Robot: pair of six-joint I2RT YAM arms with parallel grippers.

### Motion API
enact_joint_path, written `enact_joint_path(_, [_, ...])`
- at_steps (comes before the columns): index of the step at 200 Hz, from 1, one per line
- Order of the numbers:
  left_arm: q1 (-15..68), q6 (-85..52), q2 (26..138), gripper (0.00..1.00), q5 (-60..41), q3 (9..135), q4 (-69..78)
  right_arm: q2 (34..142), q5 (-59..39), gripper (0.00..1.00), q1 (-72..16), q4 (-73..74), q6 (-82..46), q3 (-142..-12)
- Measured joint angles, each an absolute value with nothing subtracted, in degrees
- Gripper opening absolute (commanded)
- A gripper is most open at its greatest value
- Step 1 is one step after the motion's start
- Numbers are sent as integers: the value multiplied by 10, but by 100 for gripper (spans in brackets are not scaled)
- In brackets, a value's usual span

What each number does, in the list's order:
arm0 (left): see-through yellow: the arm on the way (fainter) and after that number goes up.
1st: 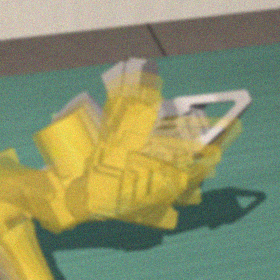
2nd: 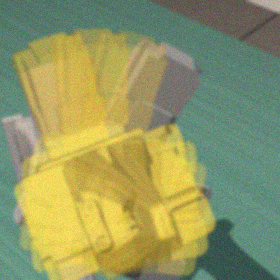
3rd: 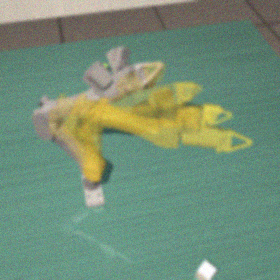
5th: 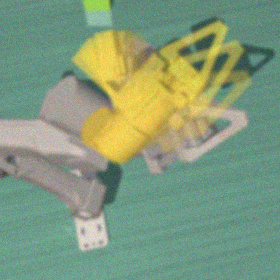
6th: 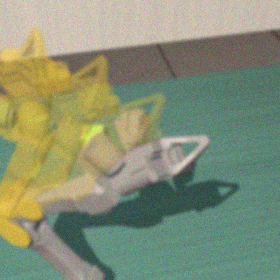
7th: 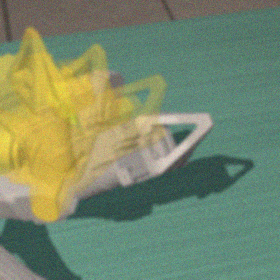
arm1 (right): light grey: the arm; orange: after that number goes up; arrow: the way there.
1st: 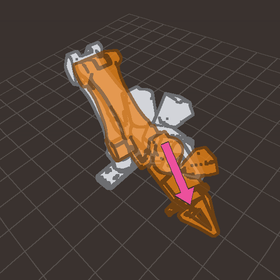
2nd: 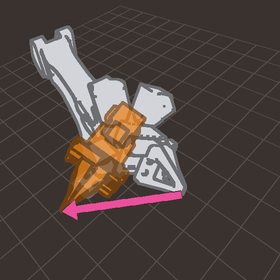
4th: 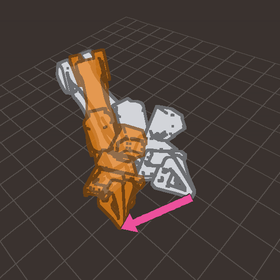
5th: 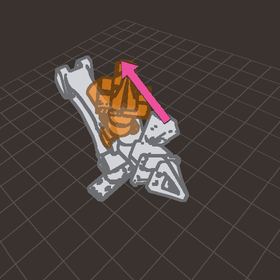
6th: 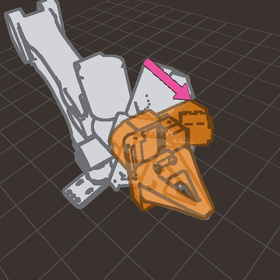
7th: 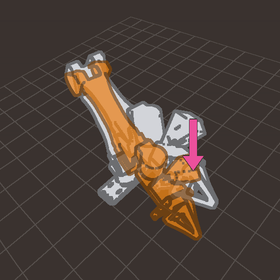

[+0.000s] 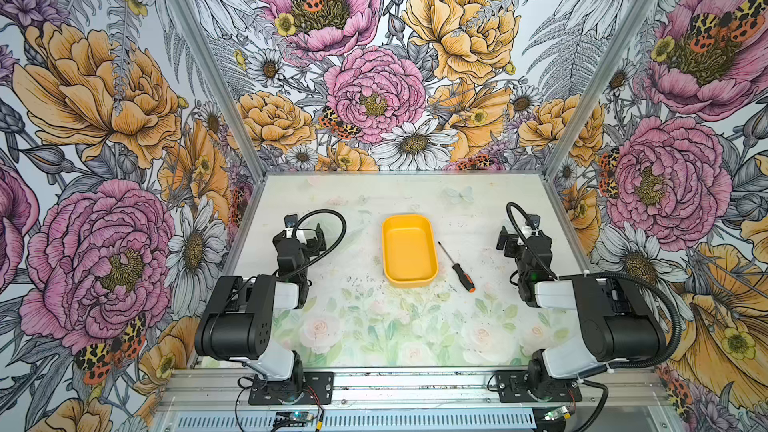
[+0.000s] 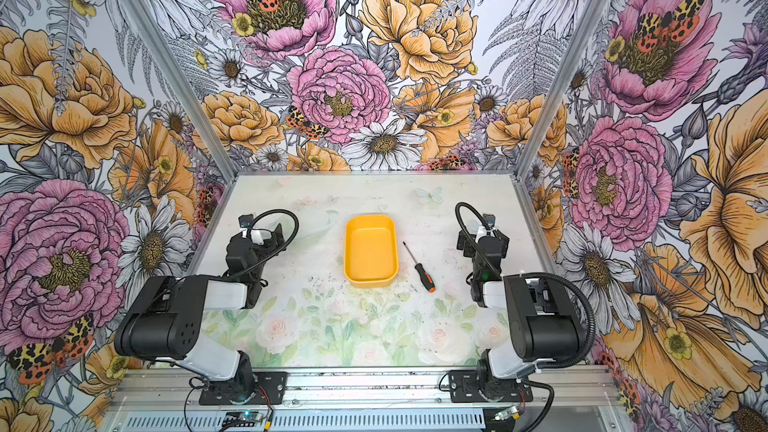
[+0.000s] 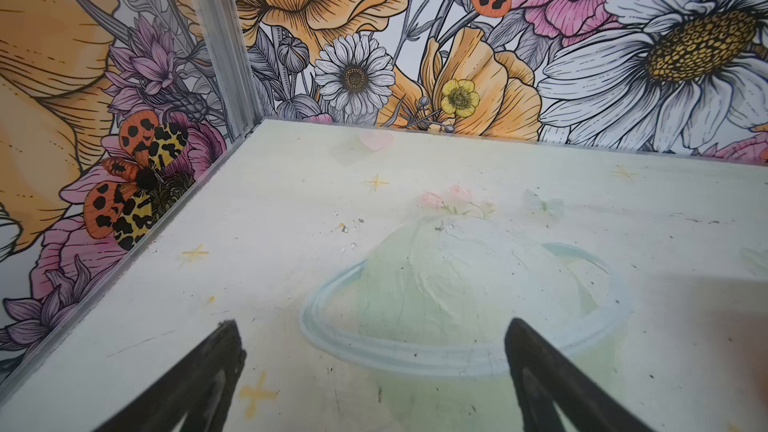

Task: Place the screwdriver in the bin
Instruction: 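Move the right gripper forward over the black-and-orange screwdriver handle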

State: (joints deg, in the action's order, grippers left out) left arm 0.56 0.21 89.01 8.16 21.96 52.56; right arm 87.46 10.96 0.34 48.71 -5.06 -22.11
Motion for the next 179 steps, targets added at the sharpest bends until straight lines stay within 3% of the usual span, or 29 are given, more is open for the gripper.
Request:
enact_joint_path(123, [5,11,871,99,49,226,481,868,108,96,0,473,-49,-221])
enact_joint_path(150, [15,24,800,99,39,271,367,801,107,95,-13,351,-45,-250])
enact_joint_path(179, [41,14,739,99,11,350,258,726,73,95,-21,150,-50,-363])
